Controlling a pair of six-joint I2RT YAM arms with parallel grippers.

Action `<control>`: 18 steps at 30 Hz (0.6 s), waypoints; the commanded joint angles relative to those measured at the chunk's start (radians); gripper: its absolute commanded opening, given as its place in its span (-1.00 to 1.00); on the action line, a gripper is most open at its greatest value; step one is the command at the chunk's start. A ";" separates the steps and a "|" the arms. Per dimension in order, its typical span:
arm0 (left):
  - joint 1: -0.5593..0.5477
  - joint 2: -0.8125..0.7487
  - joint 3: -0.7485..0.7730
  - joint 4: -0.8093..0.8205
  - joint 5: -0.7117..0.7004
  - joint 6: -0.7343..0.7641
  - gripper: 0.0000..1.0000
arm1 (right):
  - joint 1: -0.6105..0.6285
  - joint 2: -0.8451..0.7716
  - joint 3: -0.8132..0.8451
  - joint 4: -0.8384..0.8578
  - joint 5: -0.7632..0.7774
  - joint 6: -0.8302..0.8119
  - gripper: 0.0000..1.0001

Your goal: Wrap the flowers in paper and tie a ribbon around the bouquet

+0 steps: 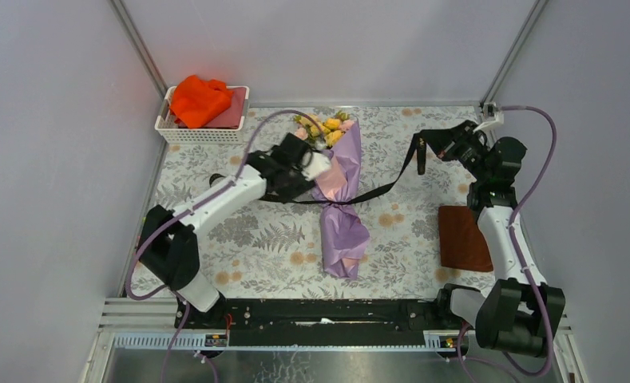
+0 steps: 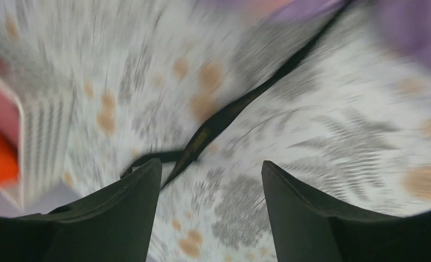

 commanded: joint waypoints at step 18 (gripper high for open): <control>-0.465 0.326 0.085 0.302 0.310 0.372 0.74 | 0.398 0.276 0.648 -0.018 0.022 -0.033 -1.00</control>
